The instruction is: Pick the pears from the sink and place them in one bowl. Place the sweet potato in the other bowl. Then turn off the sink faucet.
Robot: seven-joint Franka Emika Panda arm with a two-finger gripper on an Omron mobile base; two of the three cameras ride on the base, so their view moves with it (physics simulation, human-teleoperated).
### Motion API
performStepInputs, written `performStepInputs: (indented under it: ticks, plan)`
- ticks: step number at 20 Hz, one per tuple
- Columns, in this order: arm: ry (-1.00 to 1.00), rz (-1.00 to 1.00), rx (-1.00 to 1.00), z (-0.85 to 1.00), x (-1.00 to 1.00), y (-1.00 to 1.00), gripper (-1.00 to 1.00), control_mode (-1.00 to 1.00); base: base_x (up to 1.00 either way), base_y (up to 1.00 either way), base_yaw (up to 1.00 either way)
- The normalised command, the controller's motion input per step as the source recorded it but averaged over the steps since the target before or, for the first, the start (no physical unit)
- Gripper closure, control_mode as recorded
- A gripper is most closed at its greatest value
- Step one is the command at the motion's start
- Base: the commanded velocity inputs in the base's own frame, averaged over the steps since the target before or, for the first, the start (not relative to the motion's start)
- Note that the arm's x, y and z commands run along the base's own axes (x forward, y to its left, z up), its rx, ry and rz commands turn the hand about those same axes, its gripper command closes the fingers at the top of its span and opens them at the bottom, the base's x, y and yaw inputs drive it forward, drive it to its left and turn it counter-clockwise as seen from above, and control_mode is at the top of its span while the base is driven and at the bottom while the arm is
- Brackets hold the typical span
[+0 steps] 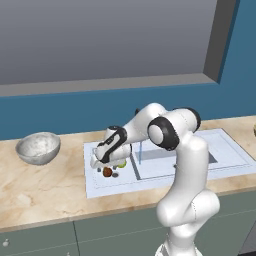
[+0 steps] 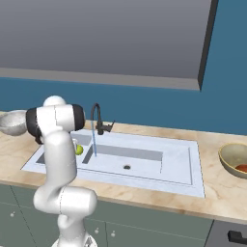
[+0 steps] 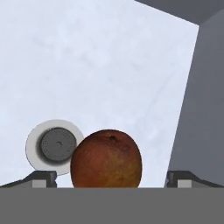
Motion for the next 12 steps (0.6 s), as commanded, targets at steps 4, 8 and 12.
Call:
performStepInputs:
  ticks: [4,8,12]
  plan:
    - [0.12,0.00,0.00,-0.99,-0.46,-0.18,-1.00,-1.00,0.00,0.00,0.00]
    - [0.09,0.00,-0.01,-1.00,-0.59,-0.01,1.00,-1.00,0.00,0.00,0.00]
    - [0.01,0.00,0.00,-1.00,-0.92,-0.31,1.00,-1.00,0.00,0.00,0.00]
